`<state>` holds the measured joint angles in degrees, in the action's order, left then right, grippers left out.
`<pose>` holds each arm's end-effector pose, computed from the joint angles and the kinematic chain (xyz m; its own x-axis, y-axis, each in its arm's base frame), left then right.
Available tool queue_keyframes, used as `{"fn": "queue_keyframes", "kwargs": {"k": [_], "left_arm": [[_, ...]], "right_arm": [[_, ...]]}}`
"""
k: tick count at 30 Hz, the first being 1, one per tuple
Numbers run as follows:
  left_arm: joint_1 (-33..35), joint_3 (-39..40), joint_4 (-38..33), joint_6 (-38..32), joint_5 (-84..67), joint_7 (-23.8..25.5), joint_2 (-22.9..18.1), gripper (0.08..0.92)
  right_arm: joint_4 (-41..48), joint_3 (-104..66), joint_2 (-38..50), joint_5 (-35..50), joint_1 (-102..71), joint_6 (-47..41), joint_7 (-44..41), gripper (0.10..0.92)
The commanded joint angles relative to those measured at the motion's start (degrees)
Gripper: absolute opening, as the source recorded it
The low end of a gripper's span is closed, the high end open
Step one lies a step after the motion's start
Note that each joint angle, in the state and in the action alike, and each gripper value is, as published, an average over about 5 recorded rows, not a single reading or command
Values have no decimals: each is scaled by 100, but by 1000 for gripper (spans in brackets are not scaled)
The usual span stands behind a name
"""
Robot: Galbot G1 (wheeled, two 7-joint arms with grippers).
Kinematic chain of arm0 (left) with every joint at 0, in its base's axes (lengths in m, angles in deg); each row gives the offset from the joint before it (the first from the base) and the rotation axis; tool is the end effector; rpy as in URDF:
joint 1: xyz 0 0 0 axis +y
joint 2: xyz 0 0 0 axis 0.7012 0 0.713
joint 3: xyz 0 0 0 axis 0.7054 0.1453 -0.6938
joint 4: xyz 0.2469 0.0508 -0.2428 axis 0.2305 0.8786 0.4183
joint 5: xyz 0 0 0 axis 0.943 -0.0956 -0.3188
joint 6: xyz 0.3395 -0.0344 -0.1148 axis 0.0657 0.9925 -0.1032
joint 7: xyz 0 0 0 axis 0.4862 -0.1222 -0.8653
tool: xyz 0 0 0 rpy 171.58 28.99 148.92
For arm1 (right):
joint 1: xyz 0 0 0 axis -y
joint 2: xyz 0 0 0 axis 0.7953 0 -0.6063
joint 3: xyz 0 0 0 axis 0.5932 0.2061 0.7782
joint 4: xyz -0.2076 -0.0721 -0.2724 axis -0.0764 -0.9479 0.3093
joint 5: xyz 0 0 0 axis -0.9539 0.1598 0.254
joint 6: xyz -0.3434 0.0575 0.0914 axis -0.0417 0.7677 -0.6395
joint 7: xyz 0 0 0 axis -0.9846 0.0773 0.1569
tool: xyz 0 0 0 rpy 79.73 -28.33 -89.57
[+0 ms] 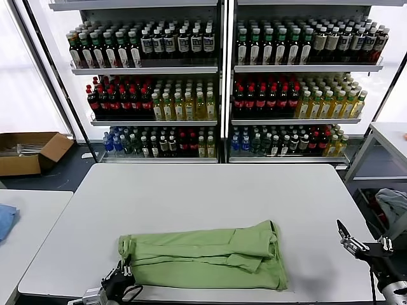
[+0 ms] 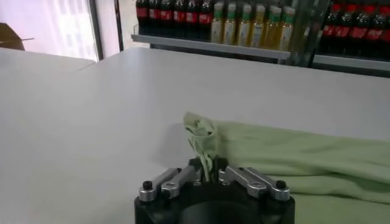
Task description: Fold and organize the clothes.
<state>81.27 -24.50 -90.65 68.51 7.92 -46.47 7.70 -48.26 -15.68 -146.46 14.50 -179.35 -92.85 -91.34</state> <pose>0.1545 0.0321 -0.3188 -0.8577 -0.1016 0.5040 -0.1517 0.9866 -0.0593 0.1557 -0.2125 -0.2486 -0.9917 -0.0052 0.1286 0.0067 0.9957 0.0920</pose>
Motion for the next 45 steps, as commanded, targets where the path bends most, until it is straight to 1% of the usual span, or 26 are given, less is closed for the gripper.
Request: {"fn": "queue_keyframes", "kwargs": {"k": [1, 5, 7, 10, 13, 16, 18, 20, 22, 24, 28, 32, 36, 45], "left_arm": [[-112, -861, -162, 30, -425, -33, 259, 111], [-254, -2104, -147, 171, -1192, 44, 787, 99], [-316, -2667, 83, 204, -1443, 161, 1171, 99], [-423, -3258, 546, 206, -1680, 311, 1768, 99], [-527, -3678, 948, 212, -1910, 453, 2251, 99], [-613, -3913, 1226, 230, -2020, 703, 2703, 99], [-653, -3952, 1269, 239, -2012, 843, 2922, 99], [-672, -3934, 1126, 264, -2000, 901, 3037, 99], [-691, -3839, 772, 308, -1982, 887, 3027, 99], [-709, -3664, 338, 366, -1956, 854, 2921, 99], [-670, -3079, -462, 469, -1908, 704, 2599, 99], [-550, -2363, -958, 469, -1758, 627, 2263, 99], [-594, -1749, -1101, 456, -1478, 622, 1886, 99], [-546, -565, -994, 366, -617, 730, 1095, 99]], "right_arm": [[-22, -5, 13, 25, 26, -2, 10, 823], [-65, -25, 47, 76, 17, -5, 15, 823], [-80, -21, 55, 95, 18, -5, 18, 823], [-95, 0, 57, 109, 32, -3, 21, 823], [-116, 16, 54, 132, 55, 0, 24, 823], [-144, 14, 53, 159, 62, 1, 24, 823], [-170, -4, 49, 176, 45, 5, 23, 823], [-208, -42, 40, 202, 2, 9, 23, 823], [-257, -93, 32, 230, -63, 18, 22, 823], [-301, -142, 27, 256, -134, 28, 20, 823], [-332, -211, 23, 283, -218, 47, 18, 823], [-337, -245, 19, 299, -237, 49, 21, 823], [-350, -234, 14, 294, -216, 33, 27, 823], [-381, -188, 7, 266, -193, -2, 33, 823]]}}
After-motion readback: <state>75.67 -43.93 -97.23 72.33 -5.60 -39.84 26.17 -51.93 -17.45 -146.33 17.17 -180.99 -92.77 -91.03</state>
